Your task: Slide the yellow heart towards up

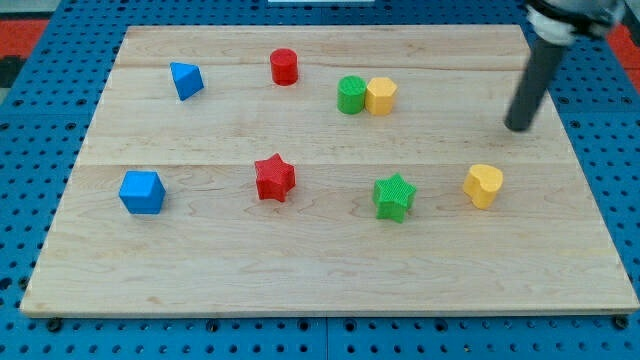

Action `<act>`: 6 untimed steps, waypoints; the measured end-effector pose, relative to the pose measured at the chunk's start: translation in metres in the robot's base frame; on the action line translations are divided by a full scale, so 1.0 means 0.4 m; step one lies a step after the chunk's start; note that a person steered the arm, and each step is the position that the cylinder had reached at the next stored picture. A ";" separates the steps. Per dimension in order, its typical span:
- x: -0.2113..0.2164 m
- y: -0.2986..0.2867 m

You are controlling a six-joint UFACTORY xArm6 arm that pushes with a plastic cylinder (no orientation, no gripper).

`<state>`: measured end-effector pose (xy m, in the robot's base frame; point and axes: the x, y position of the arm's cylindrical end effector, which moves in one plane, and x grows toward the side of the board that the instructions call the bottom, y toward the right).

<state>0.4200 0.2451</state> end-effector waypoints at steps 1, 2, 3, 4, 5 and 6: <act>0.156 0.005; 0.254 -0.006; 0.276 -0.088; 0.233 -0.170; 0.113 -0.160; -0.006 -0.148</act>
